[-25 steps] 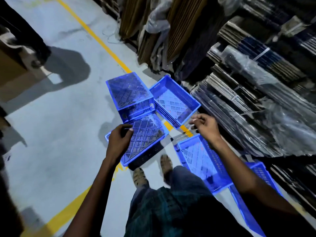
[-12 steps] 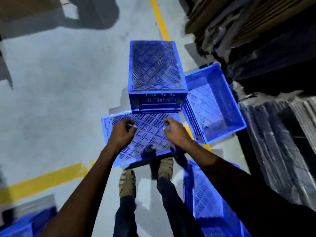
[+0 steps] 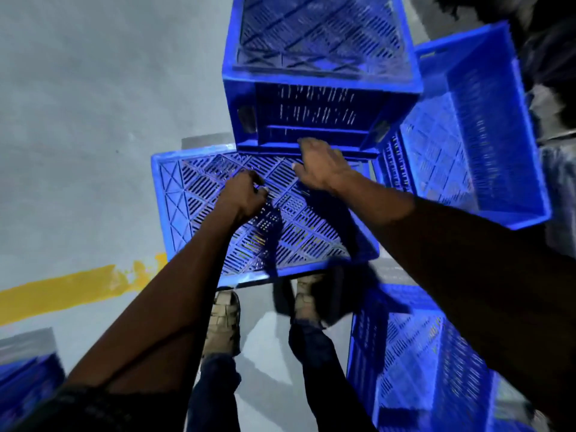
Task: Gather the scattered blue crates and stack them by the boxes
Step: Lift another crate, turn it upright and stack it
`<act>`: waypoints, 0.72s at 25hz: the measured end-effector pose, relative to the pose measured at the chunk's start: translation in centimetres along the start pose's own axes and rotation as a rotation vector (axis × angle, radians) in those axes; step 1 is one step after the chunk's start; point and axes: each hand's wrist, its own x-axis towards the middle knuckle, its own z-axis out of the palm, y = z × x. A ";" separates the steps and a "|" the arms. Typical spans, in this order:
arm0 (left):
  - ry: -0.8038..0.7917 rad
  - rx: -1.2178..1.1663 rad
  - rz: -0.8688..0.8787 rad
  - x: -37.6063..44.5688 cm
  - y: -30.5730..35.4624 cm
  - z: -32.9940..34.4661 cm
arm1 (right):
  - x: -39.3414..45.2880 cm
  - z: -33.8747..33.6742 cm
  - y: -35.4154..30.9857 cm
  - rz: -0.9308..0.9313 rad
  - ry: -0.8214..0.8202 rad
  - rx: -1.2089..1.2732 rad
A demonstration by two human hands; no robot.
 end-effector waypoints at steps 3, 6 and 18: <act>-0.019 0.037 0.027 0.5 -0.2 0.8 | 1.8 0.6 0.9 -0.036 -0.022 -0.097; -0.053 0.076 0.013 0.2 -0.2 0.9 | 2.2 0.3 1.4 -0.073 -0.042 -0.178; -0.014 0.051 -0.048 0.5 1.4 3.1 | -1.1 -7.1 -0.5 -0.117 0.310 -0.405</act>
